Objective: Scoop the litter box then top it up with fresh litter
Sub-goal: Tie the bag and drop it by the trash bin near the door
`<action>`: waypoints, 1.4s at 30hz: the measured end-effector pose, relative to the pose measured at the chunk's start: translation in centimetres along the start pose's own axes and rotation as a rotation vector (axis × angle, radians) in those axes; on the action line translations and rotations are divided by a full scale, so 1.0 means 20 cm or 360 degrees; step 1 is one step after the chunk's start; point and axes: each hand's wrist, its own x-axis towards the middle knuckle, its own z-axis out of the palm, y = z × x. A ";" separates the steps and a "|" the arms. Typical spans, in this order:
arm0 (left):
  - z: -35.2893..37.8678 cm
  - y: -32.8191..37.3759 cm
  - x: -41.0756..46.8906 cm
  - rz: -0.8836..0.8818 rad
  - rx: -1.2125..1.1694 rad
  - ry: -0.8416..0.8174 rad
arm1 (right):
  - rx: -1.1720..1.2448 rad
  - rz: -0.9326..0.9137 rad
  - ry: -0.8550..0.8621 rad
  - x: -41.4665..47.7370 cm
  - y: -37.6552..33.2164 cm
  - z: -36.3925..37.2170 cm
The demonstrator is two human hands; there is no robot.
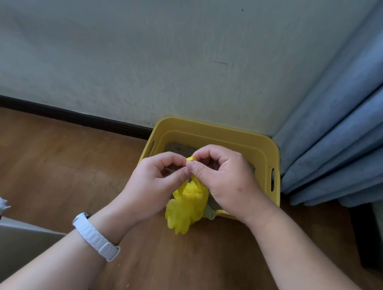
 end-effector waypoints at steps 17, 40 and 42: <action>0.00 0.27 0.10 0.0068 -0.0306 0.0204 | -0.0406 0.0387 -0.0003 0.01 0.15 -0.14; 0.08 1.62 0.14 -0.0167 -0.0562 -0.0149 | 0.0558 0.0878 0.0354 -0.18 -0.45 -0.20; 0.07 1.87 0.11 -0.0188 -0.0567 -0.0197 | 0.0615 0.0885 0.0392 -0.22 -0.71 -0.26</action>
